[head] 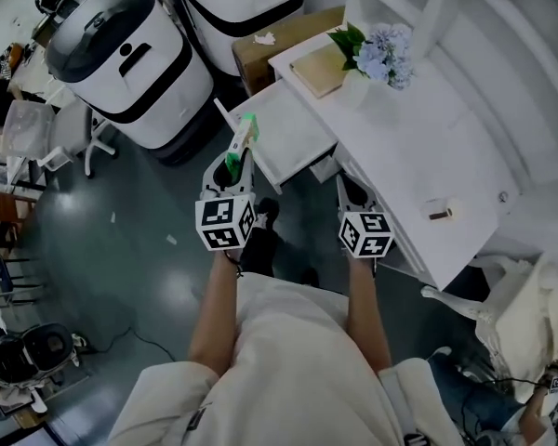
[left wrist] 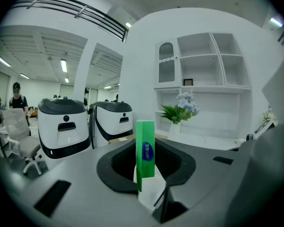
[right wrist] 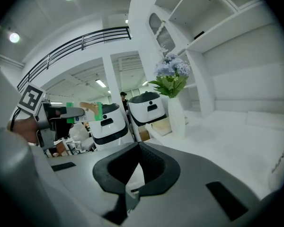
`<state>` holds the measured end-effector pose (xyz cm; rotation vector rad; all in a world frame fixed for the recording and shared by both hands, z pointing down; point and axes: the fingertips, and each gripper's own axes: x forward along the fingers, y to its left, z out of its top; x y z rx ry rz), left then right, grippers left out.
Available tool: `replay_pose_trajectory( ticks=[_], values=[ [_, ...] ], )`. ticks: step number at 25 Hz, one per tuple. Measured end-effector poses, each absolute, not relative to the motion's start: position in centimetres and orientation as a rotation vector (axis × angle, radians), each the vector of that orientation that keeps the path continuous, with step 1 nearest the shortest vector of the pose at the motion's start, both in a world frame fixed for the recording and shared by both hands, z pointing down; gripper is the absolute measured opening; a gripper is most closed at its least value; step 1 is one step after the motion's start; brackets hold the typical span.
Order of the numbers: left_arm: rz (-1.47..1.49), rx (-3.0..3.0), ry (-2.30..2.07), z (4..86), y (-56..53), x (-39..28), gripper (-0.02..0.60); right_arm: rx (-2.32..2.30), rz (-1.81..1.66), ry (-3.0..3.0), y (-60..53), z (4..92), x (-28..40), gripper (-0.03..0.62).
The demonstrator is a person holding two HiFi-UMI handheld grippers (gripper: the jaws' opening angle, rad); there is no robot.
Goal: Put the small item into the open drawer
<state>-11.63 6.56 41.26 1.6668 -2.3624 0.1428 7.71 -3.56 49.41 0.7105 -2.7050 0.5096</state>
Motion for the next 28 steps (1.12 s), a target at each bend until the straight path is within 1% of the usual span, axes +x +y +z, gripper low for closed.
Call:
replay_pose_trajectory(
  ticks=[3,7,14,21,25,28],
  values=[
    [0.118,1.717,-2.307,41.4,3.0,-15.4,0.097,0.727,0.514,-2.703,-5.0,49.1,3.9,0.025],
    [0.071,1.774,-2.207,42.2,-1.4,-19.5,0.098,0.741,0.492,-2.667,-6.1,49.2,0.6,0.025],
    [0.164,1.937,-1.849,47.7,-6.6,-21.2,0.098,0.822,0.487,-2.592,-8.5,50.8,-2.9,0.025],
    [0.35,2.124,-1.525,52.3,-10.8,-20.8,0.099,0.95,0.54,-2.516,-9.8,52.4,-4.2,0.025],
    [0.553,2.222,-1.313,56.7,-12.7,-18.4,0.1,1.006,0.551,-2.453,-10.3,53.7,-2.7,0.025],
    [0.605,2.245,-1.179,59.1,-13.4,-17.1,0.1,1.085,0.591,-2.407,-10.7,54.3,-1.2,0.025]
  ],
)
